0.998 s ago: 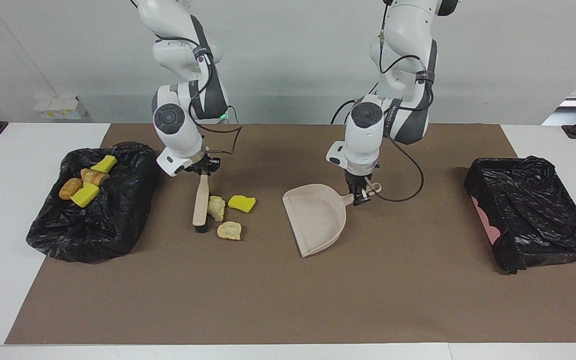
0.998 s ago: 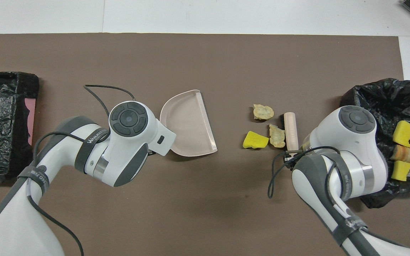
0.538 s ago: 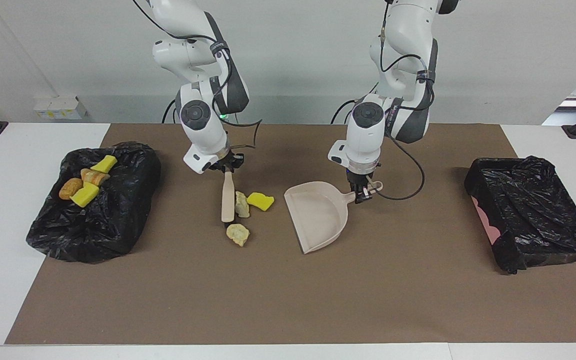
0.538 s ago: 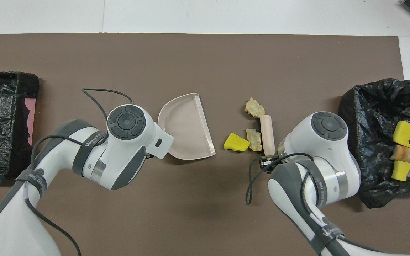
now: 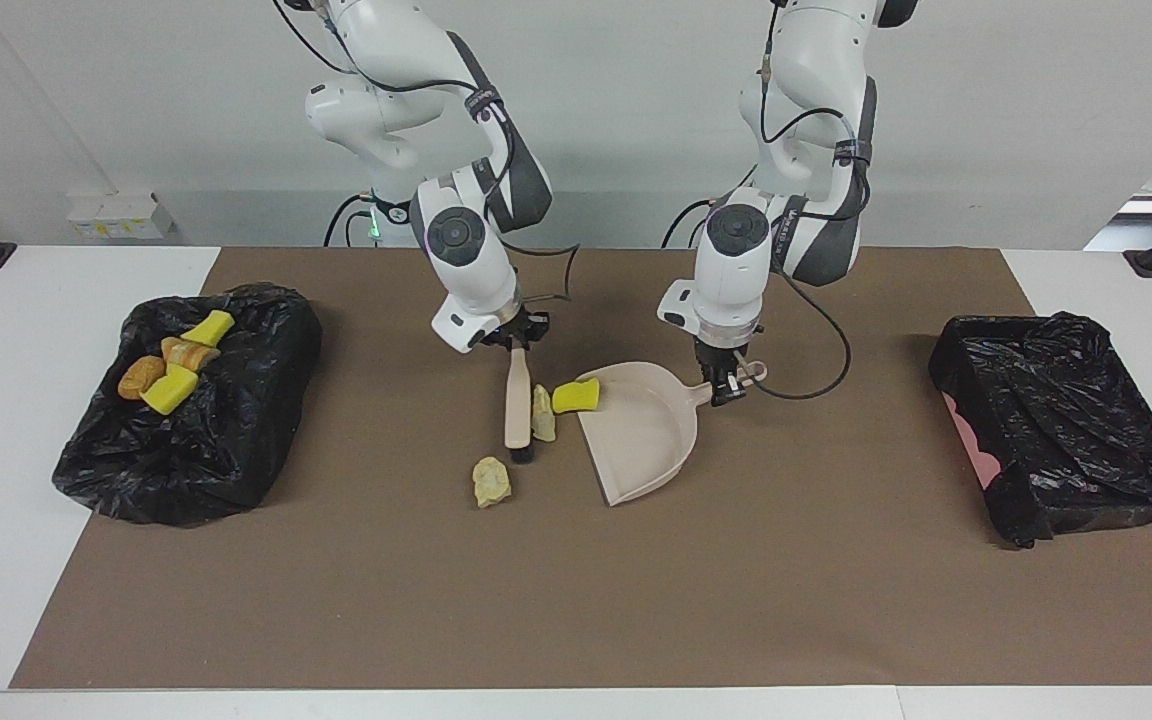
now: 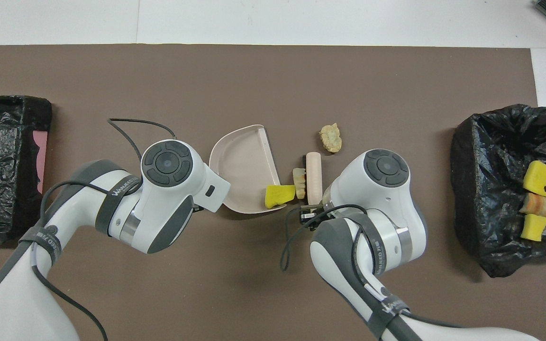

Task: Sweep and dump trash in bin
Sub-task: 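Push the pieces into the dustpan held by the left gripper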

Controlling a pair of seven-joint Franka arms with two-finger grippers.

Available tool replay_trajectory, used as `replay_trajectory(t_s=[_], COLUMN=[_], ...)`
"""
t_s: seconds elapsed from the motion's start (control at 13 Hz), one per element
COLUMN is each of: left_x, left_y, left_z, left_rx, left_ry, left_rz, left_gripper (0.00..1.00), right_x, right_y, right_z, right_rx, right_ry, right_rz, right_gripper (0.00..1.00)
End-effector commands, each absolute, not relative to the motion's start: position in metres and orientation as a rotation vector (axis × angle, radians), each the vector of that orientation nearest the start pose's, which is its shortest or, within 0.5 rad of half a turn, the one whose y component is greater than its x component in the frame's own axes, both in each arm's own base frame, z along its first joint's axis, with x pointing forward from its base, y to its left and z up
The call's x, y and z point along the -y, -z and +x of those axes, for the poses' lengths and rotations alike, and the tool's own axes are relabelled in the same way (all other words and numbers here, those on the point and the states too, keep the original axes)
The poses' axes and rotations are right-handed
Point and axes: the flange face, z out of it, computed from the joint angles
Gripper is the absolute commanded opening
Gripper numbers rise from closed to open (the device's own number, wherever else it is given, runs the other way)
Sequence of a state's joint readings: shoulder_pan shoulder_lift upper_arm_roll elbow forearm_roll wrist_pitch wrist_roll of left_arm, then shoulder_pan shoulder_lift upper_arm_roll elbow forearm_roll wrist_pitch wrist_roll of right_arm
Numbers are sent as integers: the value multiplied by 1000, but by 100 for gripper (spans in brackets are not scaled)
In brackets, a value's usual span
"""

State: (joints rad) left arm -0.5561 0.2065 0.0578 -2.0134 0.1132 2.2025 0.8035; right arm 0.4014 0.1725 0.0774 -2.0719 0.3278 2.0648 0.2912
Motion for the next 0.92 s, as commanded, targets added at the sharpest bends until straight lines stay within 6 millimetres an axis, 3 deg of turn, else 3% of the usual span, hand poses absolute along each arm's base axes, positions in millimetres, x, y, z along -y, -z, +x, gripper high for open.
replay_trajectory(t_s=[0.0,0.15,0.23,0.38,0.61,0.84], left_x=[269,269,269,266,265,264], left_y=[-355,-354,-354,-354,-354,-354], left_z=[510,511,511,512,512,513], left_rx=[-1924,-1918,-1917,-1901,-1742,-1722], left_ry=[-37,-30,-27,-27,-18,-17], left_rz=[-2336,-2340,-2341,-2354,-2474,-2489], left_gripper=[0,0,0,0,0,0], right_x=[-319,-328,-322,-284,-245,-213], right_y=[-345,-360,-363,-376,-397,-393], right_z=[484,489,492,510,531,546], right_rx=[-47,-116,-109,-146,-120,-12], right_ry=[-437,-463,-486,-519,-477,-374], right_rz=[-2811,-2805,-2815,-2829,-2950,-3153], right_gripper=[0,0,0,0,0,0])
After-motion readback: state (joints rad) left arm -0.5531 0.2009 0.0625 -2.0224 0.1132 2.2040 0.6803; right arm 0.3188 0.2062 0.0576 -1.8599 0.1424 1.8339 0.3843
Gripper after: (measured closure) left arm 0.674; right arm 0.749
